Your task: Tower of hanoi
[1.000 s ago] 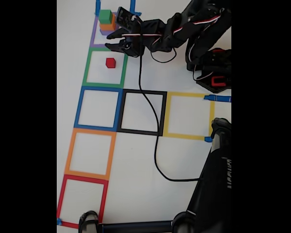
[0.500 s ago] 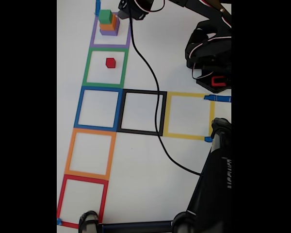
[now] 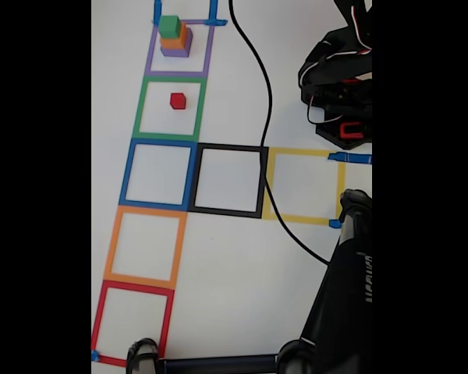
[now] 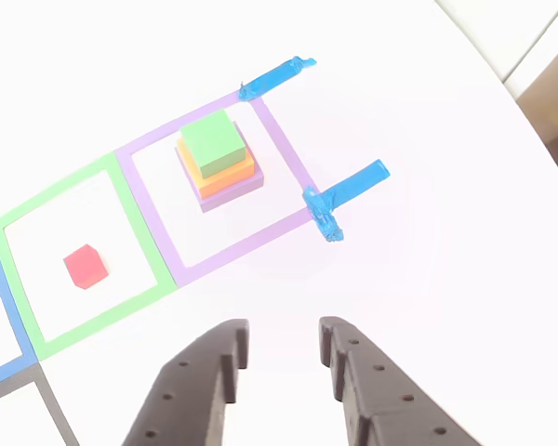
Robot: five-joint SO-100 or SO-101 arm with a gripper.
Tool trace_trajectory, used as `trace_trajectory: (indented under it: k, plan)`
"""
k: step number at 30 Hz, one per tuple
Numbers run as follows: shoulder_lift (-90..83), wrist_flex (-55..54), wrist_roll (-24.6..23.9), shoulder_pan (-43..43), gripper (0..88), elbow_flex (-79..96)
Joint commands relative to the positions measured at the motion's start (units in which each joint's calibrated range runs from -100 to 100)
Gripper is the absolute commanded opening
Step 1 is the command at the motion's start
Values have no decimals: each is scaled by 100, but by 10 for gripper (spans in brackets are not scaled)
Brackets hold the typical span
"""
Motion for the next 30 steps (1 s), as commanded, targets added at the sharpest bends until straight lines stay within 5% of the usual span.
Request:
trace_trajectory:
  k: [1,10,30]
  plan:
    - [-52,-480,0,179,167,493]
    - [-568,-3613,0,188,277,3575]
    - [1482,-10042,0,-128,346,6229]
